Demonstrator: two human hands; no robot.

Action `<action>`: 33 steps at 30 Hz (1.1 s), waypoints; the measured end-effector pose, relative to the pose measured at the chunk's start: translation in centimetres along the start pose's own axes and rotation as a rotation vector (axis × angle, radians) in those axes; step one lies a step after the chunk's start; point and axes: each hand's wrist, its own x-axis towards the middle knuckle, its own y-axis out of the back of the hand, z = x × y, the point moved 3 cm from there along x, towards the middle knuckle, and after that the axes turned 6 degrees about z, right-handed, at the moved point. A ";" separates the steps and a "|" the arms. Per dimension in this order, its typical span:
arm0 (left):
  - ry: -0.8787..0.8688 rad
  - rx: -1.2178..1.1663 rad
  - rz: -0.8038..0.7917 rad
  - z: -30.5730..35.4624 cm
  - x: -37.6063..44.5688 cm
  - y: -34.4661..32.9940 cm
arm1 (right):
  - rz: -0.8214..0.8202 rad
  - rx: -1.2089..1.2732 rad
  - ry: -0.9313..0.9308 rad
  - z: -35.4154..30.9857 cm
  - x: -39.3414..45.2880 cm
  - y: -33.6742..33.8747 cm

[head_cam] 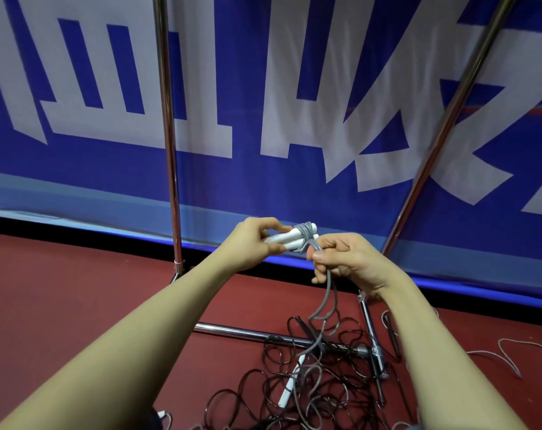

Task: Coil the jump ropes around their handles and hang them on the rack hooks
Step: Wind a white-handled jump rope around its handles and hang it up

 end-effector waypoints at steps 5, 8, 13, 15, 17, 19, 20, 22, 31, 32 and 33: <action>-0.024 0.040 -0.105 0.3 -0.2 0.2 | 0.040 0.209 0.041 -0.6 0.5 -0.2; -0.013 0.020 -0.279 0.5 -0.6 0.2 | 0.129 0.170 0.010 -0.6 0.4 0.4; -0.061 -0.013 -0.484 1.8 -1.5 0.0 | 0.284 -0.143 0.093 -0.8 0.2 1.4; -0.078 -0.024 -0.542 2.5 -1.7 -0.2 | 0.316 -0.212 0.088 -0.7 0.1 1.6; -0.075 -0.046 -0.568 3.0 -1.9 -0.2 | 0.333 -0.231 0.079 -0.5 0.0 1.6; -0.069 -0.081 -0.568 3.5 -2.1 -0.3 | 0.349 -0.202 0.073 -0.3 0.1 1.8; -0.072 -0.108 -0.565 3.8 -2.2 -0.4 | 0.365 -0.193 0.071 -0.2 0.1 1.8; -0.080 -0.169 -0.543 4.2 -2.4 -0.5 | 0.408 -0.203 0.083 -0.1 -0.1 1.9; -0.045 -0.464 -0.193 5.9 -2.5 0.6 | 0.343 0.075 -0.026 1.3 0.5 1.5; -0.029 -0.488 -0.139 5.8 -2.4 0.7 | 0.315 0.114 -0.036 1.3 0.5 1.3; -0.013 -0.496 -0.089 5.6 -2.2 0.8 | 0.274 0.148 -0.037 1.4 0.5 1.2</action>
